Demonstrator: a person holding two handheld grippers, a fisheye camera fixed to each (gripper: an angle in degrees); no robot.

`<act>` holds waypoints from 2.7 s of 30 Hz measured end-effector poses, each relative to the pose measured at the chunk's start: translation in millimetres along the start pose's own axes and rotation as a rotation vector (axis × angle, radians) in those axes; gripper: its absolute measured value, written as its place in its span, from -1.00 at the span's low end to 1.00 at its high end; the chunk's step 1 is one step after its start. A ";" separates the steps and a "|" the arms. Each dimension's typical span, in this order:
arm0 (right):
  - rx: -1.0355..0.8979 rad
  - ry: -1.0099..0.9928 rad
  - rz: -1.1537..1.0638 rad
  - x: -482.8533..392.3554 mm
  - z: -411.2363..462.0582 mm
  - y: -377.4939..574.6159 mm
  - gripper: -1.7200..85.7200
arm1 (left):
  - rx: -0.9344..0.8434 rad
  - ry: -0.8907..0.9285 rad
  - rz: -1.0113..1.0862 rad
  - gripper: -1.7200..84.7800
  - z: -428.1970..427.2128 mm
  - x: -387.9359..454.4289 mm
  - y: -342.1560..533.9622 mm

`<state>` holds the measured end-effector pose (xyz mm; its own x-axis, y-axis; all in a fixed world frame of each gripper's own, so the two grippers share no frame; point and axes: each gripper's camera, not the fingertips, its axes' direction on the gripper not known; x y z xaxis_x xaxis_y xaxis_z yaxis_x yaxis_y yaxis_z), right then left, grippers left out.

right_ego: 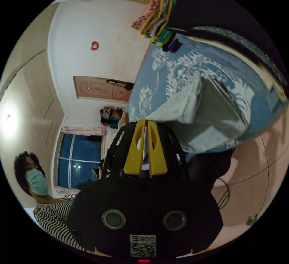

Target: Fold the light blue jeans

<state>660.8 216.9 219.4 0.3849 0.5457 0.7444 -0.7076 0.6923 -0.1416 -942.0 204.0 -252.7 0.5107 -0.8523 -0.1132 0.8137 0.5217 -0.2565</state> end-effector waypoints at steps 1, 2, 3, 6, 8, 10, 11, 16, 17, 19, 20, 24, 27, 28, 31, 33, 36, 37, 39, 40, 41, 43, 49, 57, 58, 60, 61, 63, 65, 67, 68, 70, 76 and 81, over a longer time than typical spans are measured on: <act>0.010 0.009 -0.027 -16.2 6.7 -14.7 -0.94 | 0.004 -0.013 0.008 -0.91 5.1 -1.6 -11.5; 0.010 0.013 -0.042 -24.4 11.0 -23.6 -0.94 | 0.001 -0.030 0.017 -0.91 13.0 -3.0 -25.0; 0.009 0.032 -0.065 -41.4 20.9 -44.0 -0.94 | -0.003 -0.041 0.017 -0.91 18.1 -3.9 -32.4; 0.005 0.101 -0.094 -85.6 57.9 -106.6 -0.93 | -0.036 -0.082 -0.047 -0.90 54.8 -11.3 -70.6; -0.028 0.186 -0.085 -108.6 90.0 -145.0 -0.92 | -0.072 -0.149 -0.094 -0.90 92.1 -18.9 -90.1; -0.058 0.349 -0.032 -132.8 135.7 -175.2 -0.90 | -0.118 -0.202 -0.134 -0.89 119.3 -30.1 -92.6; -0.069 0.398 -0.029 -138.2 147.6 -178.8 -0.89 | -0.148 -0.213 -0.170 -0.88 134.6 -41.4 -88.5; -0.215 0.676 -0.199 -168.4 239.9 -168.1 -0.85 | -0.155 -0.031 -0.170 -0.82 150.7 -96.0 -45.0; -0.237 0.666 -0.227 -170.5 248.1 -161.9 -0.85 | -0.176 -0.012 -0.145 -0.81 147.3 -106.6 -30.1; -0.367 0.588 -0.374 -184.5 285.9 -122.3 -0.84 | -0.248 -0.043 -0.127 -0.78 140.7 -121.1 -2.2; -0.412 0.564 -0.415 -189.5 297.1 -108.2 -0.83 | -0.297 -0.063 -0.134 -0.76 135.1 -131.1 18.8; -0.738 0.428 -0.662 -229.4 382.1 9.8 -0.81 | -0.355 -0.085 -0.269 -0.69 111.3 -161.9 85.4; -0.942 0.328 -0.776 -257.1 436.7 88.2 -0.78 | -0.312 -0.022 -0.437 -0.65 97.3 -184.7 134.4; -0.999 0.336 -0.842 -267.3 455.5 115.1 -0.78 | -0.308 0.040 -0.493 -0.64 99.8 -191.8 150.6; -1.036 0.424 -1.016 -287.0 491.5 160.9 -0.77 | -0.314 0.128 -0.558 -0.65 124.0 -202.2 176.4; -1.023 0.471 -1.051 -294.6 506.6 173.0 -0.76 | -0.306 0.212 -0.595 -0.67 146.0 -206.4 183.3; -1.056 0.542 -1.067 -298.9 526.0 184.2 -0.76 | -0.303 0.188 -0.587 -0.77 166.8 -205.4 180.0; -1.077 0.571 -1.062 -299.1 531.0 185.8 -0.77 | -0.292 0.187 -0.571 -0.81 167.5 -202.3 175.5; -1.069 0.561 -1.033 -305.3 532.0 182.6 -0.78 | -0.251 0.219 -0.505 -0.85 161.3 -193.3 165.1; -1.073 0.545 -1.013 -310.6 531.7 180.2 -0.78 | -0.210 0.232 -0.472 -0.87 153.2 -186.3 157.3; -1.072 0.536 -1.008 -313.6 531.1 179.3 -0.78 | -0.149 0.263 -0.442 -0.87 141.9 -179.7 148.5; -1.067 0.462 -0.998 -330.2 527.3 177.5 -0.78 | -0.085 0.265 -0.375 -0.88 125.3 -169.1 134.7; -1.086 0.386 -0.971 -346.1 514.0 176.1 -0.79 | -0.211 -0.002 -0.303 -0.88 164.7 -160.2 136.8; -0.645 0.634 -0.621 -292.8 355.9 61.8 -0.79 | -0.094 -0.112 -0.427 -0.86 197.5 -130.2 191.9; -0.563 0.714 -0.556 -278.5 322.8 41.2 -0.79 | -0.091 -0.119 -0.397 -0.85 204.0 -116.0 192.6; -0.470 0.823 -0.461 -258.8 277.8 13.5 -0.78 | -0.099 -0.110 -0.326 -0.84 220.2 -89.2 189.8; -0.413 0.881 -0.400 -247.3 250.5 -3.3 -0.77 | -0.126 -0.090 -0.270 -0.84 236.7 -68.1 186.1; -0.348 0.922 -0.322 -234.4 216.2 -25.6 -0.77 | -0.181 -0.049 -0.162 -0.82 268.9 -29.7 179.7; -0.286 0.957 -0.264 -224.2 189.4 -43.8 -0.77 | -0.291 0.031 0.021 -0.80 329.2 33.8 174.7; -0.257 0.980 -0.209 -210.6 166.6 -62.4 -0.77 | -0.395 0.108 0.154 -0.79 383.8 85.8 176.2; -0.254 0.990 -0.204 -207.7 163.2 -66.1 -0.76 | -0.463 0.146 0.244 -0.79 421.5 122.2 179.7; -0.280 1.002 -0.186 -197.2 155.7 -82.6 -0.76 | -0.545 0.190 0.378 -0.79 475.4 177.6 188.0; -0.334 1.053 -0.139 -176.0 150.5 -119.6 -0.76 | -0.818 0.161 0.733 -0.79 630.5 321.7 236.9; -0.365 1.074 -0.210 -179.8 139.1 -135.5 -0.81 | -0.927 -0.023 0.911 -0.85 696.7 373.8 280.4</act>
<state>605.1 -40.7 195.5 0.9048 0.4028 -0.1385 -0.4236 0.8171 -0.3911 -329.5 58.8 301.9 0.7867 -0.2018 -0.5834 -0.3158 0.6805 -0.6612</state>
